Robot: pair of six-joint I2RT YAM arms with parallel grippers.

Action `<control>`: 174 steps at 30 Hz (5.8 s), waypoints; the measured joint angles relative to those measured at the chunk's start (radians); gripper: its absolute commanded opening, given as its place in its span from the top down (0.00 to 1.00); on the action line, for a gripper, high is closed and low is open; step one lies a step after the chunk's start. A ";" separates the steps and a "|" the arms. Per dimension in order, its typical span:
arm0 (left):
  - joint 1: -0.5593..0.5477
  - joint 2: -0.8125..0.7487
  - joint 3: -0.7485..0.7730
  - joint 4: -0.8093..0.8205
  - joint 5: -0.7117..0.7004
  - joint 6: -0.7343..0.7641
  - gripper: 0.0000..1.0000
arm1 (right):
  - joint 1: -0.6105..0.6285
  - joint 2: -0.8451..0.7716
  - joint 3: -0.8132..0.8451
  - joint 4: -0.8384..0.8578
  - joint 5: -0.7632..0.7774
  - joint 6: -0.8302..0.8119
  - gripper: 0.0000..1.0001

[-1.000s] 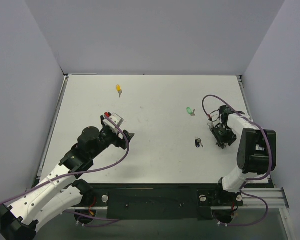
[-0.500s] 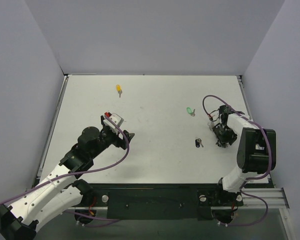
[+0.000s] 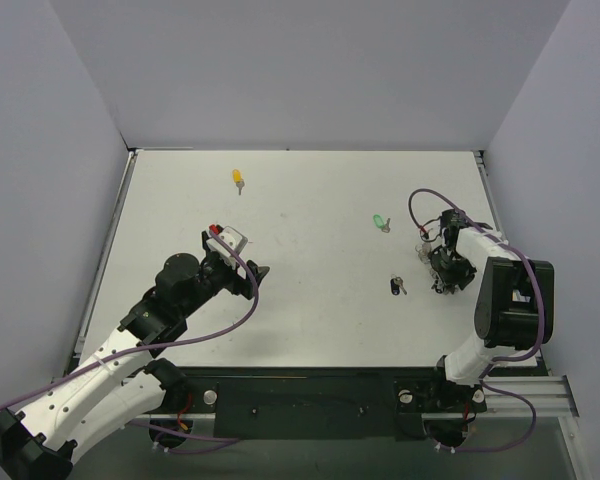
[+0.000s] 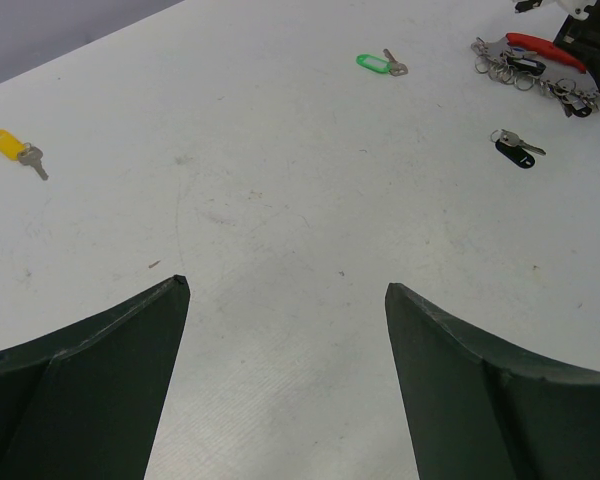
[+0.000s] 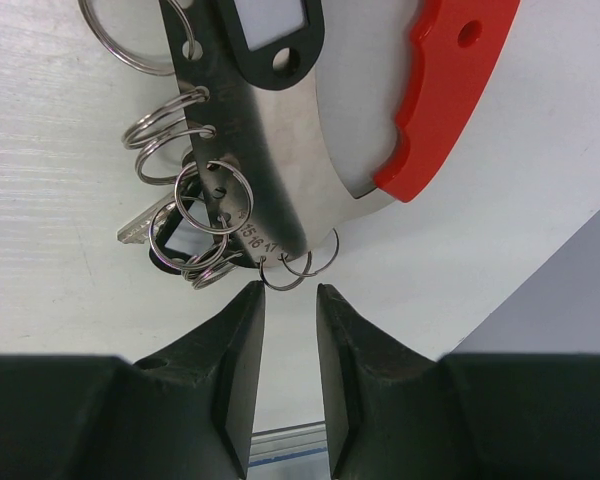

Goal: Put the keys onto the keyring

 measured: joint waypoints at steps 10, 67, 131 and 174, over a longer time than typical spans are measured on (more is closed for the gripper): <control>0.000 0.000 0.000 0.000 0.001 0.000 0.10 | 0.005 0.000 0.000 0.000 0.000 -0.002 0.82; -0.001 0.000 0.000 0.000 0.001 0.001 0.10 | 0.106 0.047 0.000 -0.003 0.084 -0.143 1.00; -0.003 0.000 0.000 0.000 0.015 0.001 0.10 | -0.066 0.062 0.128 -0.140 -0.265 0.006 0.69; -0.003 0.000 0.000 0.000 0.016 0.003 0.10 | 0.132 0.039 0.004 0.000 0.054 -0.069 0.74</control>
